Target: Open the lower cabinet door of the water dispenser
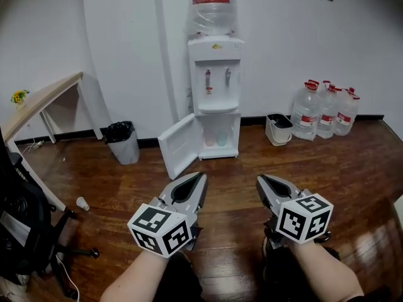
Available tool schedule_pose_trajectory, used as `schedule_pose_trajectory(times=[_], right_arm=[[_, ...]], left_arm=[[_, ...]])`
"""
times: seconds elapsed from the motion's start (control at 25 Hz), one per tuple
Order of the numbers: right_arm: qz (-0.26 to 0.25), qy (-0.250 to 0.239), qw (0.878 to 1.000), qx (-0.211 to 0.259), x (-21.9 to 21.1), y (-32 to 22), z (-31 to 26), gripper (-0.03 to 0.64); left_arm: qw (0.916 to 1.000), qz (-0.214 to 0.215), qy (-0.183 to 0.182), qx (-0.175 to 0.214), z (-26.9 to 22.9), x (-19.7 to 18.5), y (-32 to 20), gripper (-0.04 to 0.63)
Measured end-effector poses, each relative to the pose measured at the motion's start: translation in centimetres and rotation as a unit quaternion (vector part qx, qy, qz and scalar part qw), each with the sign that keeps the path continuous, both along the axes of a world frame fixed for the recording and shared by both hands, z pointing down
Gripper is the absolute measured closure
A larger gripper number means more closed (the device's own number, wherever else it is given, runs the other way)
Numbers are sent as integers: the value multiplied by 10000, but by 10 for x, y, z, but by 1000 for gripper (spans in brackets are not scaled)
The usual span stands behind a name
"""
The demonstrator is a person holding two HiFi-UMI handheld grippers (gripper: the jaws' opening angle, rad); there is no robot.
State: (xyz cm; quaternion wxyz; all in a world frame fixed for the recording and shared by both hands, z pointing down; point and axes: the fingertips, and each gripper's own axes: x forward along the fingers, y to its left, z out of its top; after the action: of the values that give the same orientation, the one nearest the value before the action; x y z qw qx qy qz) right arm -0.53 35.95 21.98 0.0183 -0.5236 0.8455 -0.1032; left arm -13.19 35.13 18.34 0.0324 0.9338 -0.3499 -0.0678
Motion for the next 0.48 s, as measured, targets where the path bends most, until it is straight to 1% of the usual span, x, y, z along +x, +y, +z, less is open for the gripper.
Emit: schedule_pose_trajectory(times=[0.08, 0.12, 0.16, 0.24, 0.32, 0.4, 0.48], right_arm=[[18, 297, 9993, 220, 2, 3, 1, 617], [41, 313, 9992, 241, 4, 2, 6, 617], [61, 201, 9996, 175, 8, 0, 11, 617], [34, -189, 9998, -24, 10, -9, 11, 617], [-77, -373, 9992, 83, 8, -18, -4, 617], [-75, -258, 9993, 245, 9, -24, -7, 617], [-5, -50, 9998, 186, 16, -34, 4, 617]], left_arm=[[10000, 2, 77, -59, 2, 2, -3, 595], [9999, -13, 82, -120, 5, 3, -6, 595], [9999, -32, 43, -161, 8, 5, -10, 595], [9998, -95, -99, -164, 13, 7, -20, 595], [9995, -187, -202, -144, 15, 9, -29, 595], [9992, -266, -242, -177, 20, 12, -34, 595], [9989, -351, -185, -234, 21, 15, -42, 595]])
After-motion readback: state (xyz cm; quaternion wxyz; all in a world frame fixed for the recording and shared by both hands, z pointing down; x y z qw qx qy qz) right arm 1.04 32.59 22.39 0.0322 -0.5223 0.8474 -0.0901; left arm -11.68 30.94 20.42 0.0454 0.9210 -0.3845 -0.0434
